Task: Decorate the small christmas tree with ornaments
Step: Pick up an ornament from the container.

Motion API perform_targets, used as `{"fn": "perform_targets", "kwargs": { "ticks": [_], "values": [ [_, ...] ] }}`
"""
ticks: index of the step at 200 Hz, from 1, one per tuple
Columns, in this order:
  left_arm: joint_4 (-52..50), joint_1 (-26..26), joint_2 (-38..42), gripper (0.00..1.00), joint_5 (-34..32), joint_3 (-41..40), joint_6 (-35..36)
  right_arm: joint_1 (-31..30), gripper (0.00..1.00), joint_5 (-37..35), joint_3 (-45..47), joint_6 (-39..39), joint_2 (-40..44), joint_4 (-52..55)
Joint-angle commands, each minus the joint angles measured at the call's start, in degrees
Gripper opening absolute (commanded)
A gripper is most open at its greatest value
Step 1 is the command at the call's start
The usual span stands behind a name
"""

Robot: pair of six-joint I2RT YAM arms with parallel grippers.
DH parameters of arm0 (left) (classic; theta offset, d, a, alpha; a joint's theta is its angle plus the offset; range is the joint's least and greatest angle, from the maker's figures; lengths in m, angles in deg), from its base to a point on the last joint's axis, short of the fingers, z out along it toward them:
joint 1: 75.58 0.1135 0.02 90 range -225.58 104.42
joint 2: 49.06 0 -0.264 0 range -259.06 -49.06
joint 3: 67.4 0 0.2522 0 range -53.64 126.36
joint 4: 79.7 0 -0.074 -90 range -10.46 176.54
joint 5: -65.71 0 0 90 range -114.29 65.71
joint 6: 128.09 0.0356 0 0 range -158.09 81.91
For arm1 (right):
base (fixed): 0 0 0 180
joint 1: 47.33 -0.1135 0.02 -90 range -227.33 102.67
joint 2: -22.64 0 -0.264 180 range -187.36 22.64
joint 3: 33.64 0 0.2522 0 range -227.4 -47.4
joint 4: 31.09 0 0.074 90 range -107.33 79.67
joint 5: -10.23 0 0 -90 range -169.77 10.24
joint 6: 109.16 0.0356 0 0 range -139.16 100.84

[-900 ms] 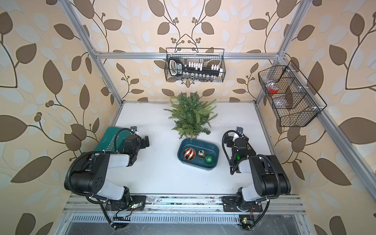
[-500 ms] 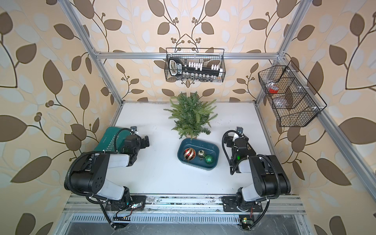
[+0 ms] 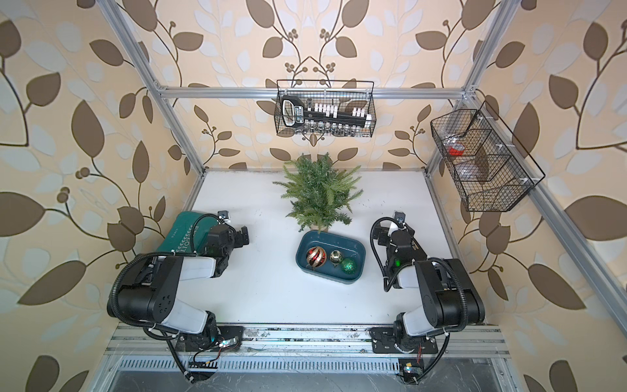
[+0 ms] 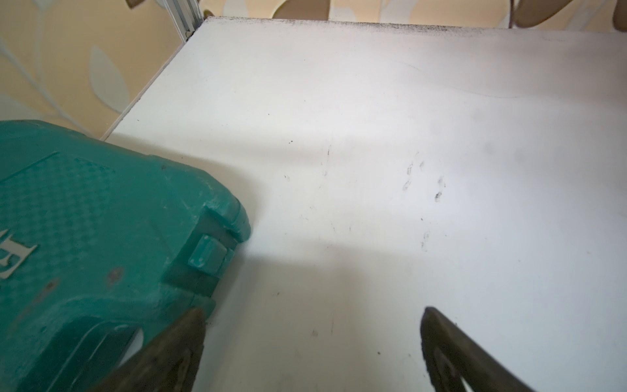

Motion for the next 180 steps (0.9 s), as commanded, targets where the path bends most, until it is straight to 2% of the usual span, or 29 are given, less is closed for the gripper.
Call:
{"fn": "perform_targets", "kwargs": {
  "ticks": [1,16,22,33,41,49,75,93,110,119,122,130,140,148,165,180],
  "values": [
    [0.73,-0.03,1.4,0.99,1.33,1.32,0.37,0.12,1.0,0.57,0.35,-0.6,0.13,-1.15],
    [1.11,0.06,1.8,0.99,1.33,1.06,0.54,-0.08,1.0,-1.15,0.74,-0.22,1.02,-2.33],
    [0.3,-0.02,2.4,0.99,0.49,1.87,0.69,-0.42,1.0,-3.01,0.13,0.31,2.64,1.03],
    [-9.86,0.06,4.17,0.99,-0.36,6.82,-0.32,-1.08,1.0,-4.59,-1.43,-0.6,4.37,3.23],
    [-15.38,0.15,5.01,0.99,-0.1,9.93,-0.25,-2.75,1.0,-7.97,-4.93,-0.48,7.53,12.04],
    [-18.39,0.15,5.05,0.99,0.39,11.84,0.15,-2.92,1.0,-7.17,-7.35,-1.0,10.2,18.26],
    [-20.24,0.1,8.38,0.99,-1.75,12.96,-2.75,-3.06,1.0,-5.88,-9.87,2.83,19.22,25.68],
    [-24.89,0.15,11.78,0.99,-2.24,15.54,-9.06,-2.87,1.0,-3.4,-13.72,8.58,25.01,36.48],
    [-37.02,0.19,13.35,0.99,-3.56,21.69,-23.75,-1.91,1.0,-2.28,-18.73,24.32,29.06,52.4],
    [-42.52,0.41,13.15,0.99,2.07,25.11,-28.55,-0.67,1.0,1.04,-20.35,29.69,30.12,58.76],
    [-43.86,0.41,12.99,0.99,4.56,25.98,-28.99,-0.11,0.99,4.08,-20.61,29.52,30.55,59.72],
    [-46.61,0.41,12.47,0.99,10.65,27.79,-30.89,0.75,0.88,12.23,-20.42,28.64,31.92,60.27],
    [-49.49,0.28,12.17,0.99,15.02,28.58,-34.34,0.76,0.87,17.64,-20.16,29.33,34.4,62.78],
    [-50.31,0.17,12.48,0.97,18.81,27.67,-36.8,0.53,0.85,21.25,-20.35,29.58,36.11,65.29],
    [-49.48,-0.6,14.85,0.92,25.12,23.1,-40.46,0.04,0.8,26.51,-24.17,27.39,37.51,77.39],
    [-47.35,-2.23,16.94,0.86,30.39,19.08,-41.35,-1.37,0.75,30.08,-25.14,26.42,38.32,84.07]
  ]
}}
